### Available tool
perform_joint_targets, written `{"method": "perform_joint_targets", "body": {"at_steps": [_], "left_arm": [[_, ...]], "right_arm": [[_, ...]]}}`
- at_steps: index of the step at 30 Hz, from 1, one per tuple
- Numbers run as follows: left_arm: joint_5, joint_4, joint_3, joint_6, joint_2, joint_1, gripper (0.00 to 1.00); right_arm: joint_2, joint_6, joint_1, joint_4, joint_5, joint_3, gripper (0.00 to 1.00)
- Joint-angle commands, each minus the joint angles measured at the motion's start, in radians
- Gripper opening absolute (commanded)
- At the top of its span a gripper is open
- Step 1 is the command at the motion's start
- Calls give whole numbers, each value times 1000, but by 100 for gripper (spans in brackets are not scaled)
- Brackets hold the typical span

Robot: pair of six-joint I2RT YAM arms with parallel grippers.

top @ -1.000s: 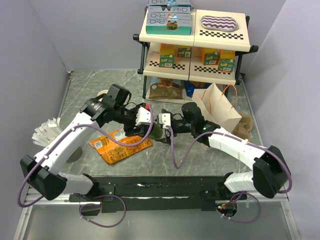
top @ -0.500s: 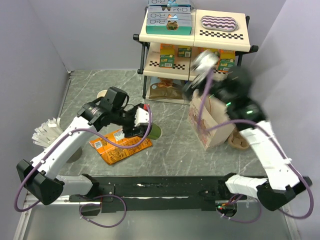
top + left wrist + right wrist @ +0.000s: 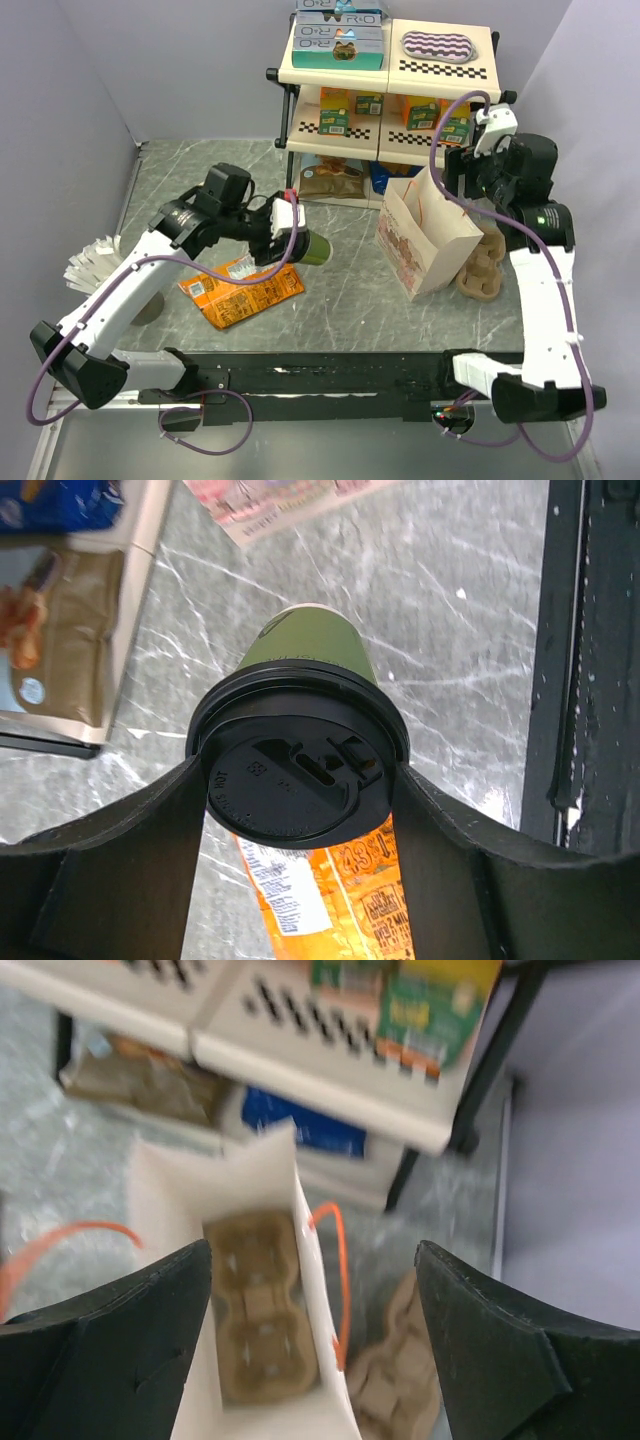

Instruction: Pack the takeout coffee

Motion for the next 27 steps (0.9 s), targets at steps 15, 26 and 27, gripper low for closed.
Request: {"method": "perform_joint_targets", "body": {"at_steps": [15,26,27], "left_arm": [[-43,8,212,-96,30,-3,1],[-125,43,349,-81,60,-3,1],[-131,46,366,-79,62,-3,1]], "right_arm": [[105,-37,-116,-295,-93,-34,64],[122,-94,-122,-323,-84,-61,25],[125,-98,-122,-326,-90,-57,16]]}}
